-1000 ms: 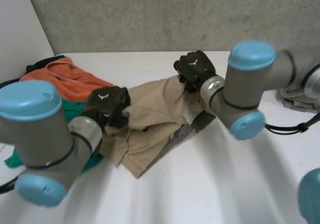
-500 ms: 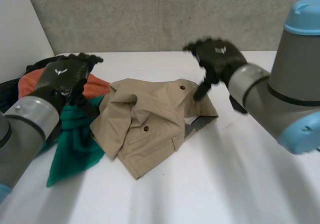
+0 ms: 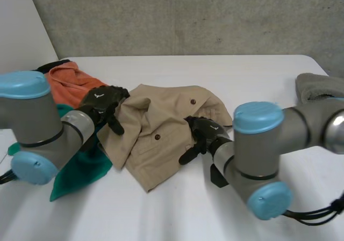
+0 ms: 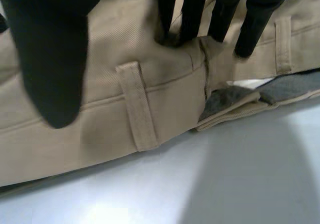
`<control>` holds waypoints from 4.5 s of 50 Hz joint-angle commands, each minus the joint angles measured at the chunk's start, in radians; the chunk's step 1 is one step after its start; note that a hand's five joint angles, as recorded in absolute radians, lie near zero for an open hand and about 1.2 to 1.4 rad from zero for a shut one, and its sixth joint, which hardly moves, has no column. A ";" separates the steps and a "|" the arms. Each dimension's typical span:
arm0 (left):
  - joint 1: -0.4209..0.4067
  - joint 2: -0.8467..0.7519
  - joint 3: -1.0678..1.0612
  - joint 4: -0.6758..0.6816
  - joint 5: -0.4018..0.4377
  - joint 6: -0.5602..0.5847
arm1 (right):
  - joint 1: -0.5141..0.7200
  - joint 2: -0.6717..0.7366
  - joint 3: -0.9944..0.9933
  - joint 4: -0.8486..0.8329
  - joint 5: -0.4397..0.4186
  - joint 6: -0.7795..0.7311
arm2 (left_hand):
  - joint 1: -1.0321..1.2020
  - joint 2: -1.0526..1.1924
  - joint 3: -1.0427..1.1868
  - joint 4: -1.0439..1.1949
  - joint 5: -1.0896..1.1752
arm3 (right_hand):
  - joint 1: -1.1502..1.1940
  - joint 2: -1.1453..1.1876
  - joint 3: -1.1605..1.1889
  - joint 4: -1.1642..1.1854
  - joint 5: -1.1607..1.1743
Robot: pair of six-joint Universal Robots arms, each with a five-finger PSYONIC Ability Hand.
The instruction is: Fold the laundry.
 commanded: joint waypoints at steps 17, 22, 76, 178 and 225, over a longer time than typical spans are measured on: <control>-0.036 0.367 0.012 -0.215 -0.047 -0.171 | -0.222 -0.264 -0.293 0.082 -0.104 -0.418 | 0.823 0.856 0.875 0.871 0.871 | 0.937 0.930 0.933 0.953 0.947; -0.067 0.323 -0.016 -0.225 -0.024 -0.228 | -0.219 -0.171 -0.388 0.188 -0.143 -0.561 | 0.823 0.856 0.875 0.871 0.871 | 0.937 0.930 0.933 0.953 0.947; -0.033 0.363 -0.470 -0.154 -0.008 0.219 | -0.331 -0.543 0.516 0.001 -0.373 -1.154 | -0.160 -0.127 -0.108 -0.112 -0.113 | -0.015 -0.022 -0.018 0.001 -0.005; 0.068 0.400 0.478 -0.238 -0.042 -0.059 | -0.262 -0.467 -0.411 0.282 -0.197 -0.751 | 0.823 0.856 0.875 0.871 0.871 | 0.937 0.930 0.933 0.953 0.947; -0.124 -0.261 0.514 -0.079 -0.053 -0.071 | -0.207 -0.109 -0.166 -0.281 -0.034 -0.740 | -0.195 -0.162 -0.143 -0.147 -0.148 | 0.937 0.930 0.933 0.953 0.947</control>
